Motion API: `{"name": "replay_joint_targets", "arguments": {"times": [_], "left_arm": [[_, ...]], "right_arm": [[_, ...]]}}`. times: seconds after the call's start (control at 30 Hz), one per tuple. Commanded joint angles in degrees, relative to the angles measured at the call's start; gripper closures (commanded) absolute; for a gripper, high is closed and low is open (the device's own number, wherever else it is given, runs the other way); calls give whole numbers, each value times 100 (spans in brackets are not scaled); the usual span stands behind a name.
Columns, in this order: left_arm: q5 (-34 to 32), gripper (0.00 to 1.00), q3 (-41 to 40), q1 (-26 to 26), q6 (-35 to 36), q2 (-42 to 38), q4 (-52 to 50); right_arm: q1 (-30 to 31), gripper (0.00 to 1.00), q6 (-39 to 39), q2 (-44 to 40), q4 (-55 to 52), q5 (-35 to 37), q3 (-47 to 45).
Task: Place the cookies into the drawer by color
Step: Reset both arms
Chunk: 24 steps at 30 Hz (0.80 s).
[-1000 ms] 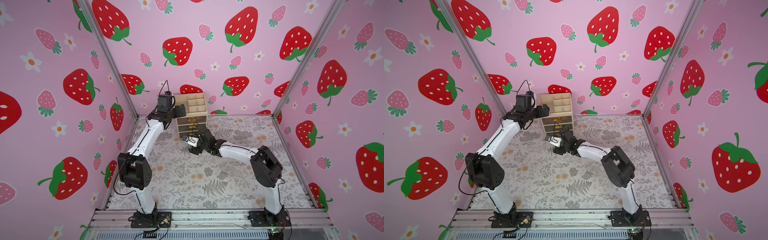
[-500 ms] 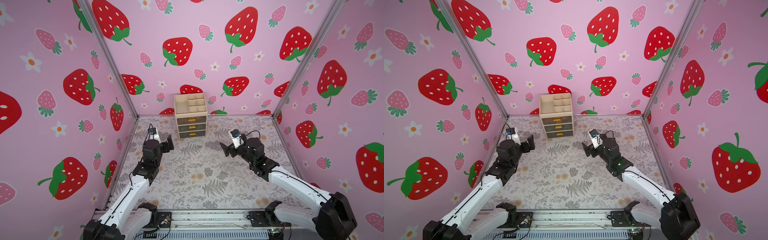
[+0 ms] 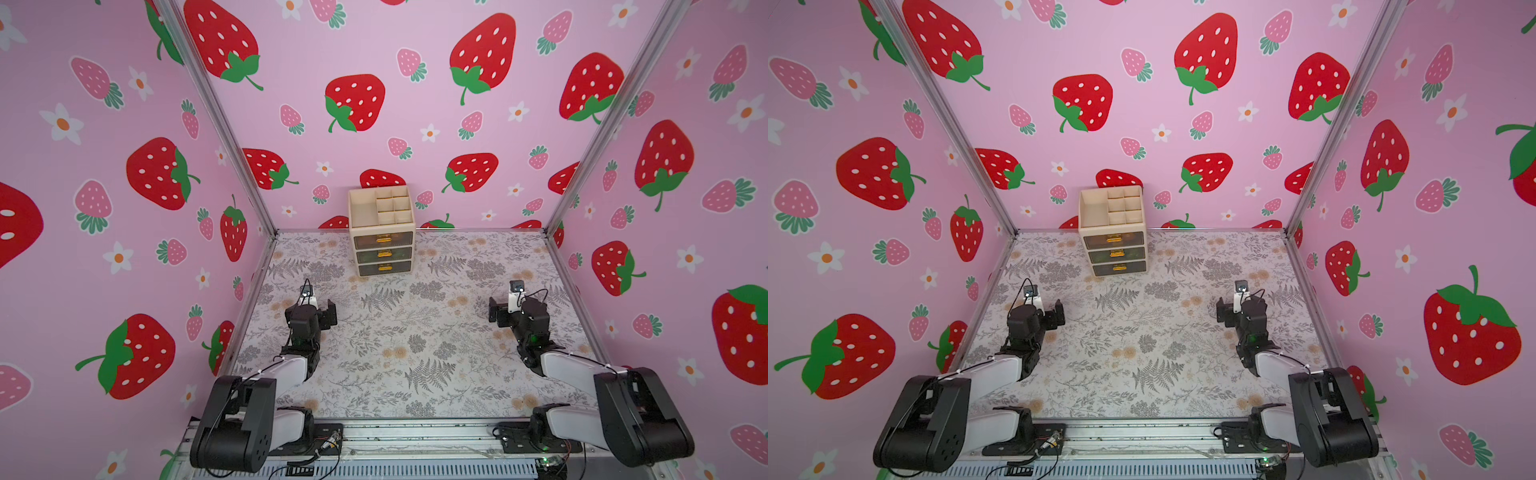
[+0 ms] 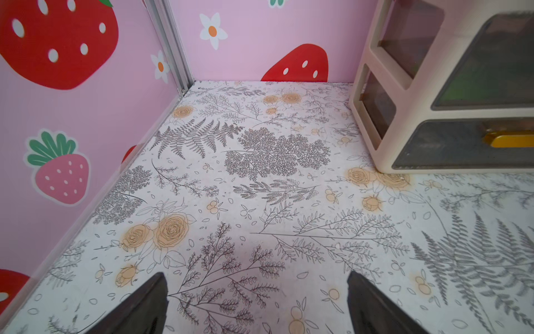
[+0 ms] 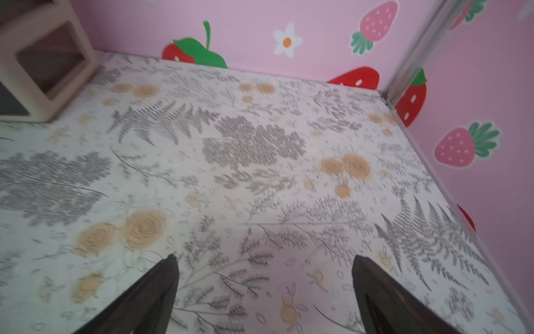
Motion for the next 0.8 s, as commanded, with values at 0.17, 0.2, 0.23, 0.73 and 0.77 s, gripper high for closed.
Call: {"name": "replay_joint_targets", "arguments": {"times": [0.17, 0.2, 0.23, 0.73, 0.77], "left_arm": [[372, 1, 734, 368, -479, 1098, 369], [261, 0, 735, 331, -449, 1237, 613], [217, 1, 769, 307, -441, 1252, 565], [-35, 0, 892, 127, -281, 1228, 288], [-30, 0, 894, 129, -279, 1228, 274]], "right_arm": [[-807, 1, 367, 1594, 2253, -814, 190], [-844, 1, 449, 1416, 1411, -738, 433], [-868, 1, 500, 1414, 895, -686, 693], [-949, 1, 582, 1543, 671, -787, 902], [-948, 1, 587, 1521, 705, -789, 866]]}}
